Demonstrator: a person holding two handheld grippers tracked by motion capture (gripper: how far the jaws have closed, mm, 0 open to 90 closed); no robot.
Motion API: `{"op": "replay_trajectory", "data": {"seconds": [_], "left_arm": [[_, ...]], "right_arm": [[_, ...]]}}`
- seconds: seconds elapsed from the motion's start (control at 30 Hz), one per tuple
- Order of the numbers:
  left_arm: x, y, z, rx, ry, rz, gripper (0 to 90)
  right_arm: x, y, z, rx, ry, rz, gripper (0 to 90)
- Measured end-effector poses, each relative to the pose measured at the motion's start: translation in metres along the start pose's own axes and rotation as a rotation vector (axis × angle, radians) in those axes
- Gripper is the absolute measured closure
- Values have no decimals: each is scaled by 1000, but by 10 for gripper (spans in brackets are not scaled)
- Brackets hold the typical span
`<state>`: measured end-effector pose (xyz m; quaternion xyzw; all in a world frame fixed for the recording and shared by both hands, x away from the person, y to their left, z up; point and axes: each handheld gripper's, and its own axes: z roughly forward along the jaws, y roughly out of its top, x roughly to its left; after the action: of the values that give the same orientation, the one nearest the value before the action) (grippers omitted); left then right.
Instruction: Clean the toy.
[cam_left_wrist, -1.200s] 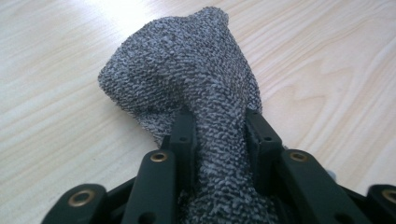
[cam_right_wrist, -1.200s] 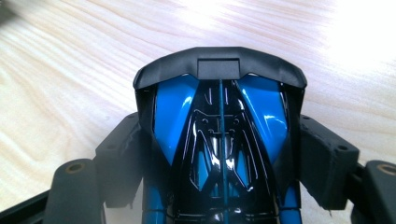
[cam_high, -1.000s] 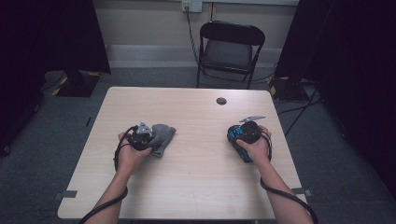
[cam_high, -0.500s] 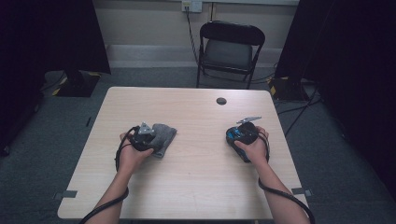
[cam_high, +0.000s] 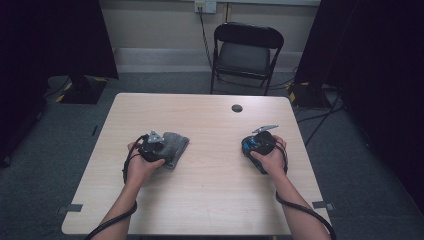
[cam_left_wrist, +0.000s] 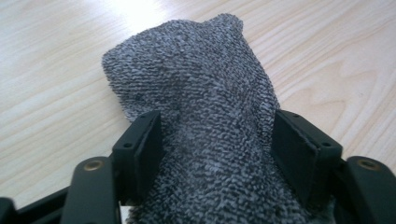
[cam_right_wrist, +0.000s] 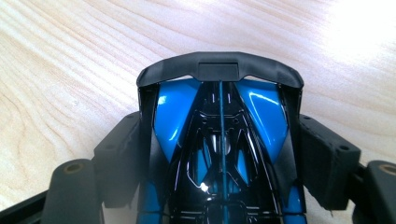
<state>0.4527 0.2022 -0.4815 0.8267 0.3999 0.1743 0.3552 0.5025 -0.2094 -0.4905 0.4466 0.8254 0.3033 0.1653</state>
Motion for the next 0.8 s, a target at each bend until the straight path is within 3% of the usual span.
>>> {"op": "replay_trajectory", "data": {"seconds": [0.13,0.37,0.8], "left_arm": [[1,0,-3,-4,9,-13,278],[-2,5,-9,-10,11,9,248],[-11,16,-17,-30,-19,5,232]], "right_arm": [[0,0,0,8,-15,-27,208],[-2,-1,-3,5,-8,-10,190],[-2,8,-24,-62,39,8,162]]}}
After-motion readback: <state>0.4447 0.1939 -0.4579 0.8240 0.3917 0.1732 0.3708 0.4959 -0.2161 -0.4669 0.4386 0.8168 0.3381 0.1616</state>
